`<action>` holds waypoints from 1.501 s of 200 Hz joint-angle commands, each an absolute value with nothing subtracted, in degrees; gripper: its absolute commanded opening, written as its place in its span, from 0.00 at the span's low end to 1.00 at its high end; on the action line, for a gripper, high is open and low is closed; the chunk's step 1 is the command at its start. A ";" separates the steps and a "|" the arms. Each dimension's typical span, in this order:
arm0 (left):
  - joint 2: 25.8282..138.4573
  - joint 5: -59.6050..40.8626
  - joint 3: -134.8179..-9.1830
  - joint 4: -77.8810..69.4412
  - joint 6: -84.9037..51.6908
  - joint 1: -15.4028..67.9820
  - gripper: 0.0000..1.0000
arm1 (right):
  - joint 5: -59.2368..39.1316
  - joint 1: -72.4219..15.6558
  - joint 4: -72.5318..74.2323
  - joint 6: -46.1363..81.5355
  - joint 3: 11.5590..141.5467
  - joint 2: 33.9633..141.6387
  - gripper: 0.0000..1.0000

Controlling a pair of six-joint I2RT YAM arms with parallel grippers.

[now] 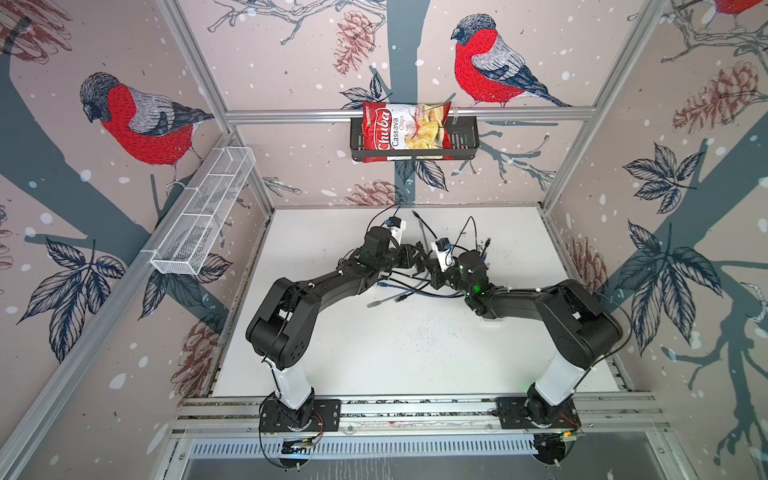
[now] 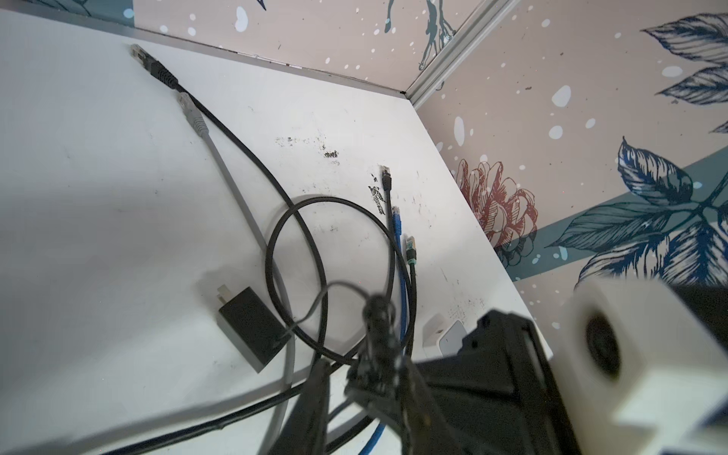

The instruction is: Insert the plug into the switch port

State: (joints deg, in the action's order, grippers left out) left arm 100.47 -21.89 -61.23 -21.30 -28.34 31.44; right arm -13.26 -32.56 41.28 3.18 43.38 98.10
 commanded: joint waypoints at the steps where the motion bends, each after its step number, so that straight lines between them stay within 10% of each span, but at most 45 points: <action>1: 98.37 -19.62 -58.53 -29.01 -20.98 31.38 0.42 | -17.09 -31.05 33.88 4.38 45.84 96.38 0.00; 168: 95.96 -18.20 -39.79 -43.72 10.54 38.19 0.47 | -24.96 -29.58 13.66 -1.05 52.92 90.36 0.00; 300: 99.56 -17.05 -41.09 -44.80 9.41 38.53 0.10 | -24.81 -30.43 13.64 -0.93 52.12 88.67 0.03</action>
State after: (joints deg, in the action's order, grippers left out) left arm 99.13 -16.49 -40.64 -42.17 9.41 38.48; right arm -24.14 -30.24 12.80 -0.27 51.62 88.86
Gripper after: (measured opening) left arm 0.135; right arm 0.058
